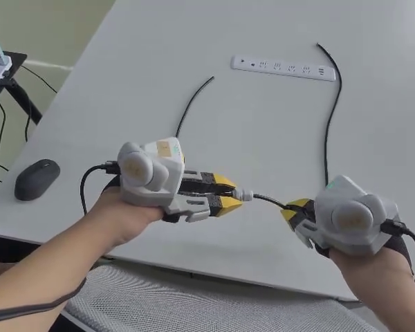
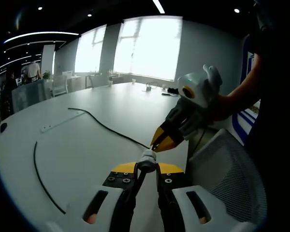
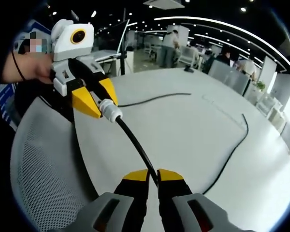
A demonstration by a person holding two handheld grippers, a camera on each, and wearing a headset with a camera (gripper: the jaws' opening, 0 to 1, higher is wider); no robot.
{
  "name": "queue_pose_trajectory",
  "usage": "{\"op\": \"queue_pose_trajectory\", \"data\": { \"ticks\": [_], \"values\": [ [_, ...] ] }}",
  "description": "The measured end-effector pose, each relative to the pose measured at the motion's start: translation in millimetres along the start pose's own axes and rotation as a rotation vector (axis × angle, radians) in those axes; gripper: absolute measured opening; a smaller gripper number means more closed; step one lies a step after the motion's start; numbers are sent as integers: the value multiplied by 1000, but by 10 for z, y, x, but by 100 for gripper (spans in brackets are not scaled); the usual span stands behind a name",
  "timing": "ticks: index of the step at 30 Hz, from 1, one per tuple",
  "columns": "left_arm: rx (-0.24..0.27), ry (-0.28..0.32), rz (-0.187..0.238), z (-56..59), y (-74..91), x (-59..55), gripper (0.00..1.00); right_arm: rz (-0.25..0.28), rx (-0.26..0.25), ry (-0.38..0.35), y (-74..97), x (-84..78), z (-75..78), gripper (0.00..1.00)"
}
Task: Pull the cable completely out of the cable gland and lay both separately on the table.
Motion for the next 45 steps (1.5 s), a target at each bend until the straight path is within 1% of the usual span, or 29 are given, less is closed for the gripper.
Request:
{"op": "queue_pose_trajectory", "data": {
  "ticks": [1, 3, 4, 5, 7, 9, 11, 12, 14, 15, 19, 23, 28, 32, 38, 40, 45],
  "values": [
    [2, 0, 1, 0, 4, 6, 15, 6, -6, 17, 15, 13, -2, 2],
    [4, 2, 3, -2, 11, 10, 15, 13, -5, 20, 43, 26, -9, 2],
    [5, 3, 3, -3, 13, 10, 15, 25, -4, 18, 60, 37, -15, 3],
    [7, 4, 2, 0, 16, 10, 15, 65, 3, 13, 82, 74, -34, 6],
    [7, 0, 0, 6, 17, 9, 15, 57, -17, 41, 122, 99, -48, 11],
    [8, 0, -3, 19, 20, 12, 15, 43, -35, 90, 150, 140, -79, 12],
    [9, 5, -4, 23, 13, 14, 15, 41, -33, 134, 146, 192, -141, 15],
    [10, 7, -6, 26, 6, 15, 15, 25, -32, 174, 135, 220, -175, 15],
    [5, 11, -9, 33, -1, 20, 15, 13, -40, 210, 115, 255, -221, 15],
    [3, 10, -11, 39, -9, 22, 15, 19, -39, 218, 96, 277, -261, 14],
    [-2, 3, -15, 47, -17, 35, 15, 14, -28, 256, 23, 338, -337, 14],
    [-1, 4, -17, 36, -20, 39, 15, 4, -31, 277, -10, 384, -357, 11],
    [-2, 0, -17, 35, -20, 33, 15, 8, -38, 307, -27, 437, -383, 8],
    [-7, -1, -17, 42, -29, 27, 15, 19, -41, 308, -37, 463, -385, 6],
    [-11, -3, -17, 51, -46, 15, 15, 23, -45, 284, -36, 465, -396, 3],
    [-14, -2, -16, 56, -46, 9, 15, 30, -40, 255, -27, 449, -393, 3],
    [-22, -1, -14, 63, -45, 6, 15, 35, -40, 231, -27, 429, -405, 2]
  ]
}}
Point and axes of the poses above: the centre of the closed fingertips' face, and the gripper's own axes: y roughly backward along the fingers, z roughly to its right, x roughly out of its top, the point moved 10 cm from there along y, roughly backward along the fingers, and after that the axes turned 12 degrees about x, right-handed, at the moved point
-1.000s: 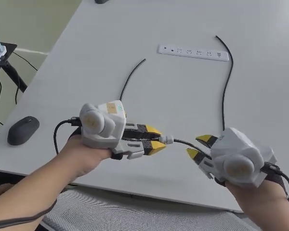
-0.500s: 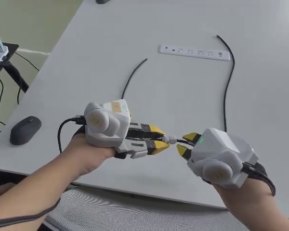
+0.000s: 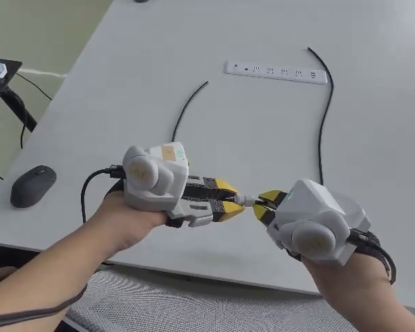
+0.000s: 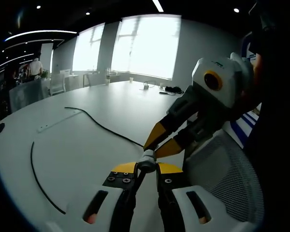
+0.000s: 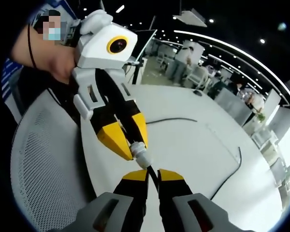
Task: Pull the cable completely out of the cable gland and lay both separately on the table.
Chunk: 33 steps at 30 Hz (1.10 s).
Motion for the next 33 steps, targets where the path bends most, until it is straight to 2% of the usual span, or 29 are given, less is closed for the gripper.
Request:
{"op": "queue_pose_trajectory", "data": {
  "ticks": [10, 16, 24, 27, 29, 33],
  "values": [
    [5, 0, 15, 6, -2, 33, 15, 22, 3, -56, 25, -22, 47, 1],
    [11, 5, 11, 19, -11, 26, 15, 18, 1, -103, 56, -123, 102, 1],
    [18, 4, 12, 29, -32, 43, 15, 16, -17, -202, 103, -322, 211, 1],
    [21, 2, 12, 31, -39, 52, 15, 20, -25, -267, 107, -400, 250, 0],
    [23, 3, 11, 27, -51, 49, 15, 32, -21, -340, 102, -444, 257, 1],
    [24, -4, 5, 32, -95, 52, 15, 22, -35, -364, 104, -523, 293, 1]
  ]
}}
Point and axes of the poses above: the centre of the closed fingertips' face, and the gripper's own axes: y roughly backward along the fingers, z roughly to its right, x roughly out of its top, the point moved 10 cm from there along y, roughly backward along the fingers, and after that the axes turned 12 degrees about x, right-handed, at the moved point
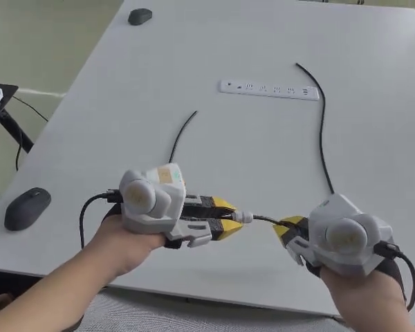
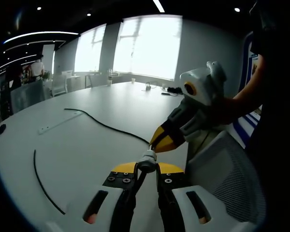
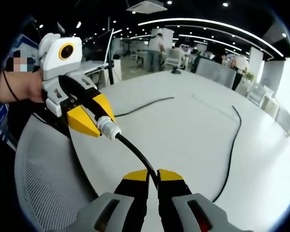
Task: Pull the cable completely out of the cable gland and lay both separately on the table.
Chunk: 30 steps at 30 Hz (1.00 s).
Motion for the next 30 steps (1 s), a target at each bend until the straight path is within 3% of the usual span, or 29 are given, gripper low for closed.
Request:
{"op": "queue_pose_trajectory", "data": {
  "ticks": [5, 10, 20, 23, 24, 30],
  "values": [
    [3, -4, 1, -11, -24, 30, 15, 8, 4, -136, 14, -80, 68, 1],
    [4, -10, -2, 4, -37, 28, 15, -2, -4, -169, -9, -101, 102, 0],
    [4, -10, -22, -39, -3, -11, 15, -25, 24, -52, 9, -84, 35, 2],
    [5, -10, -30, -48, 24, -30, 15, -36, 53, -77, 18, -73, 22, 2],
    [5, -10, -30, -51, 27, -32, 15, -15, 49, -90, 39, -41, 34, 3],
    [14, 1, -28, -69, 58, -24, 15, -30, 51, -31, 49, 30, 38, 4]
  ]
}}
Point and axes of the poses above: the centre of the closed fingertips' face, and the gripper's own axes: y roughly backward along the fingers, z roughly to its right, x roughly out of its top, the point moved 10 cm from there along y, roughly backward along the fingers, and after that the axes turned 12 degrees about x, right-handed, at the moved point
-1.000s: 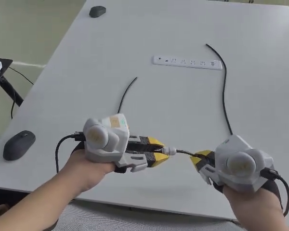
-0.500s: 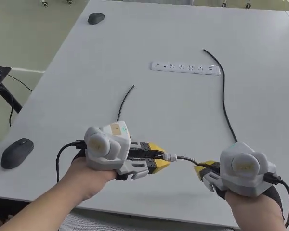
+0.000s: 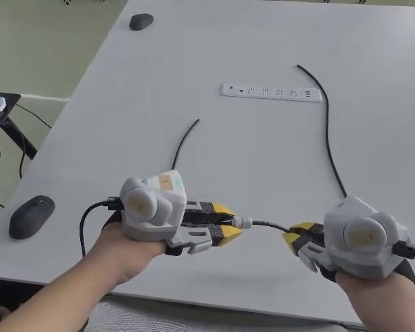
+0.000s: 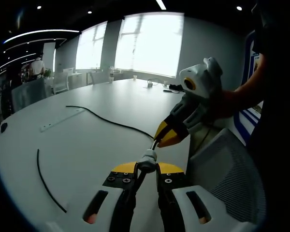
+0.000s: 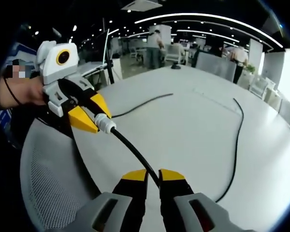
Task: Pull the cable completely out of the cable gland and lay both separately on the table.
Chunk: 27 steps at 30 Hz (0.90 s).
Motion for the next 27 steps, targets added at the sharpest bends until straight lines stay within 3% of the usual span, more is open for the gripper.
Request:
{"op": "queue_pose_trajectory", "data": {
  "ticks": [5, 10, 13, 18, 27],
  "values": [
    [-6, 0, -4, -12, 7, -2, 15, 17, 32, 11, 11, 71, -58, 13],
    [-10, 2, -5, -13, 4, -4, 15, 33, 41, 158, 42, 250, -213, 22],
    [-14, -2, -6, -3, 2, -6, 15, 16, 36, 282, -4, 323, -304, 20],
    [-20, -13, -14, 9, -4, -23, 15, -35, 40, 376, -132, 358, -393, 19],
    [-18, -3, -9, 20, -18, -26, 15, -57, 33, 423, -165, 385, -397, 7]
  ]
}}
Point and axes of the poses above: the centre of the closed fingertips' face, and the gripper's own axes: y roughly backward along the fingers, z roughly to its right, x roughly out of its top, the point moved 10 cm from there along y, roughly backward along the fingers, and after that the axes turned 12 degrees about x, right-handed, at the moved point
